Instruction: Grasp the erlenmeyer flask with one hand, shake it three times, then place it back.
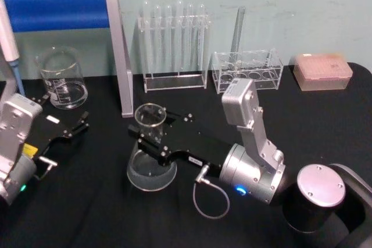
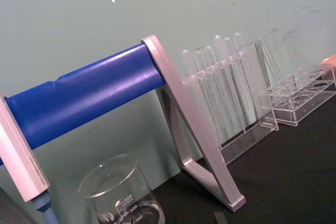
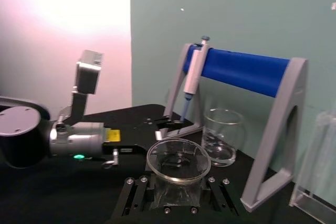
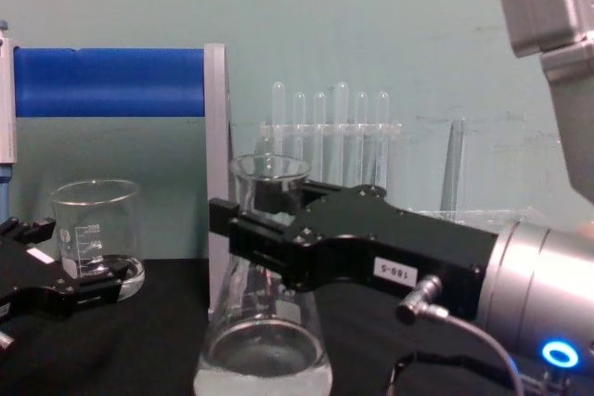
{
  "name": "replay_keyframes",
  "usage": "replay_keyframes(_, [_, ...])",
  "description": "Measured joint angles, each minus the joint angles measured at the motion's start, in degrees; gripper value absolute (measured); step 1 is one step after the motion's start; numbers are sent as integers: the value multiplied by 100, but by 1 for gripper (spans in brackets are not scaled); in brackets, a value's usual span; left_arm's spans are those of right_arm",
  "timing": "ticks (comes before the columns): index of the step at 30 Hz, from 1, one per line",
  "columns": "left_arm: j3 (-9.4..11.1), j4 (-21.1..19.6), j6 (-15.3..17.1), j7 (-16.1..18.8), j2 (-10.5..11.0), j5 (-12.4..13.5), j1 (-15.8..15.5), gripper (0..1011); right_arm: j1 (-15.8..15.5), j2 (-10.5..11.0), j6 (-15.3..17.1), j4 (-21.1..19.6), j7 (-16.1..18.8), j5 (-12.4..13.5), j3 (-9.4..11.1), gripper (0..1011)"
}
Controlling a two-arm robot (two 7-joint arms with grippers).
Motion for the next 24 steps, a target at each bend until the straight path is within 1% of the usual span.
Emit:
replay_keyframes(6, [0,0,0,0,0,0,0,1001,-3,56,9,-52,40,22,-129,456])
replay_keyframes(10, [0,0,0,0,0,0,0,1001,12,67,7,-49,6,33,-142,456])
replay_keyframes(13, [0,0,0,0,0,0,0,1001,39,68,3,-8,-70,33,-113,456])
replay_keyframes(17, [0,0,0,0,0,0,0,1001,86,66,-21,78,-193,34,-9,456])
replay_keyframes(20, [0,0,0,0,0,0,0,1001,139,72,-54,181,-352,21,157,456])
replay_keyframes(23, [0,0,0,0,0,0,0,1001,163,76,-68,244,-452,5,270,456])
replay_keyframes(24, [0,0,0,0,0,0,0,1001,182,80,-82,294,-534,-10,367,456])
